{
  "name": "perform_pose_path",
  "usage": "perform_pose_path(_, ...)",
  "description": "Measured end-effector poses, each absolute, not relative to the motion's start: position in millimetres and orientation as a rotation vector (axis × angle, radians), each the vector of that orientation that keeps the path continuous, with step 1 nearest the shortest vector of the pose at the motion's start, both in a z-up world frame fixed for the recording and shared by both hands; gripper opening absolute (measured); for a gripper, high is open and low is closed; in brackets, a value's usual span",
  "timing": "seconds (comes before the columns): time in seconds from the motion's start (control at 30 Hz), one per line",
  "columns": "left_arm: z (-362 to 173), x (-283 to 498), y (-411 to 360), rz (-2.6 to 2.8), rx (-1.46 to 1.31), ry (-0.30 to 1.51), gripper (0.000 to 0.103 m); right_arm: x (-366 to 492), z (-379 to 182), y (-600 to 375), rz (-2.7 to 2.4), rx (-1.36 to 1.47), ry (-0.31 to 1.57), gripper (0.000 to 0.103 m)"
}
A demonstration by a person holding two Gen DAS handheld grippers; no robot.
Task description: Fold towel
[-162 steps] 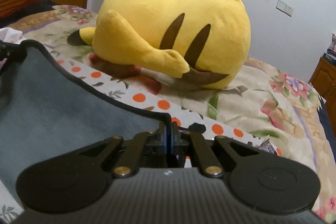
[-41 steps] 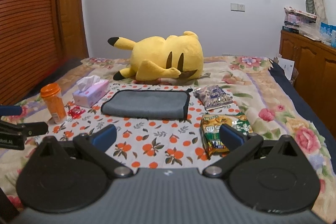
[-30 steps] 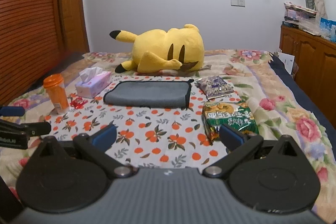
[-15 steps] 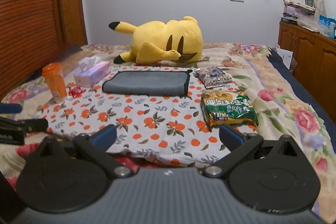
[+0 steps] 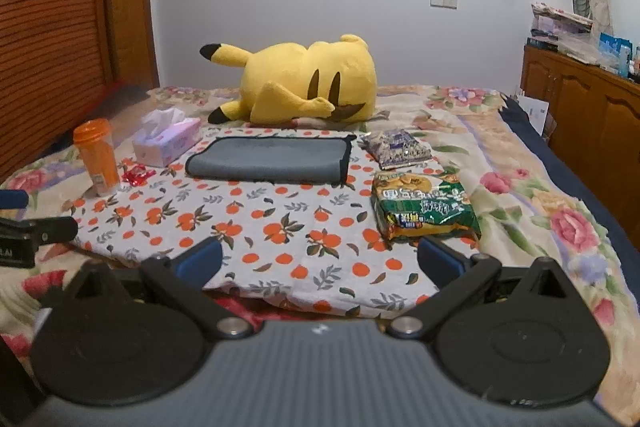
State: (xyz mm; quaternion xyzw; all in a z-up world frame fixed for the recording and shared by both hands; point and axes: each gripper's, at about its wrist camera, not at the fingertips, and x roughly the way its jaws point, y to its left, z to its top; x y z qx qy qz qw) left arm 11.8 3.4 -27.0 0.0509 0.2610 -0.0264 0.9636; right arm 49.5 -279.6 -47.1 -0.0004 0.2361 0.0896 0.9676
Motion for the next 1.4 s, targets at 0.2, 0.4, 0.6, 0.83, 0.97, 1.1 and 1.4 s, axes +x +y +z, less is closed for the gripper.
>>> perform_pose_path(0.2, -23, 6, 2, -0.054, 0.118, 0.487, 0.103, 46, -45, -281, 0.18, 0.001, 0.449, 0.103)
perform_pose_path(0.4, -19, 0, -2, -0.053, 0.136, 0.44, 0.103, 44, -43, -281, 0.181, 0.005, 0.418, 0.103)
perform_pose_path(0.6, -17, -5, -3, -0.058, 0.146, 0.403, 0.103, 41, -42, -281, 0.182, 0.003, 0.394, 0.103)
perform_pose_path(0.83, -15, -8, -2, -0.06, 0.14, 0.379, 0.103, 37, -39, -282, 0.181, 0.006, 0.363, 0.103)
perform_pose_path(0.97, -14, -10, -3, -0.06, 0.142, 0.367, 0.103, 36, -38, -282, 0.181, 0.007, 0.351, 0.103)
perform_pose_path(1.1, -14, -10, -4, -0.059, 0.146, 0.355, 0.103, 35, -37, -282, 0.178, 0.01, 0.34, 0.103)
perform_pose_path(1.4, -12, -15, -4, -0.059, 0.147, 0.328, 0.103, 30, -34, -286, 0.169, 0.021, 0.304, 0.103)
